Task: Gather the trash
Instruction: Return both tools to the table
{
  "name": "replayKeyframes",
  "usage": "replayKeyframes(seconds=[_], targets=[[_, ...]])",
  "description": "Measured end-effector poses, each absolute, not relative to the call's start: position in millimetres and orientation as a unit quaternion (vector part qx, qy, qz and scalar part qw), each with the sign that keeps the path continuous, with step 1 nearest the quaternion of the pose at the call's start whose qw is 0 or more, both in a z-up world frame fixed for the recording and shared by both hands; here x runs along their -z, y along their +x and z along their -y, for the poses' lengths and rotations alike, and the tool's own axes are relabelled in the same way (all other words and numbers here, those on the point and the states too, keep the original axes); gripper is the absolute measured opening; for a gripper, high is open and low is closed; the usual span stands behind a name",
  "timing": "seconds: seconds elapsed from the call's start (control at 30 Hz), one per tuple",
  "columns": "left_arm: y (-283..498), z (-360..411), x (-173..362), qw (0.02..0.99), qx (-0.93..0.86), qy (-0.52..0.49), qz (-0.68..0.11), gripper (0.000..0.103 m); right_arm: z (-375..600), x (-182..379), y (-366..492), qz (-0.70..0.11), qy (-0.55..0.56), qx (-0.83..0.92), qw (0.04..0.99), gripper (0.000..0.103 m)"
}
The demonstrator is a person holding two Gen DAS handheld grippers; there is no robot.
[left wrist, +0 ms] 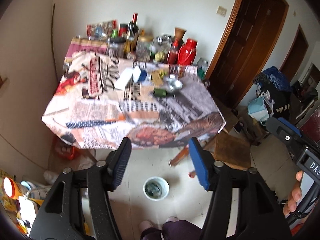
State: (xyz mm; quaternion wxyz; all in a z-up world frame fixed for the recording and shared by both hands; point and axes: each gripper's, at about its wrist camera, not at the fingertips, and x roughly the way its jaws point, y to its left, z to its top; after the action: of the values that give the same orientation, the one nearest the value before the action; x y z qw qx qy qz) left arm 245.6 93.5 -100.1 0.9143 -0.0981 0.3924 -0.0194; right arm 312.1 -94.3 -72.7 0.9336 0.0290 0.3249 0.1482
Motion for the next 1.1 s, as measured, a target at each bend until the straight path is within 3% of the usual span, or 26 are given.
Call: replayKeyframes(seconds=[0.1, 0.13, 1.1], targets=[[249.6, -95.7, 88.6, 0.923, 0.003, -0.093, -0.373, 0.093, 98.7, 65.9, 316.1, -0.308, 0.031, -0.137, 0.941, 0.095], [251.6, -96.6, 86.1, 0.926, -0.001, -0.095, -0.366, 0.096, 100.1, 64.9, 319.8, -0.307, 0.032, -0.135, 0.941, 0.096], [470.0, -41.7, 77.0, 0.923, -0.098, -0.124, -0.352, 0.096, 148.9, 66.6, 546.7, -0.334, -0.011, -0.223, 0.916, 0.096]])
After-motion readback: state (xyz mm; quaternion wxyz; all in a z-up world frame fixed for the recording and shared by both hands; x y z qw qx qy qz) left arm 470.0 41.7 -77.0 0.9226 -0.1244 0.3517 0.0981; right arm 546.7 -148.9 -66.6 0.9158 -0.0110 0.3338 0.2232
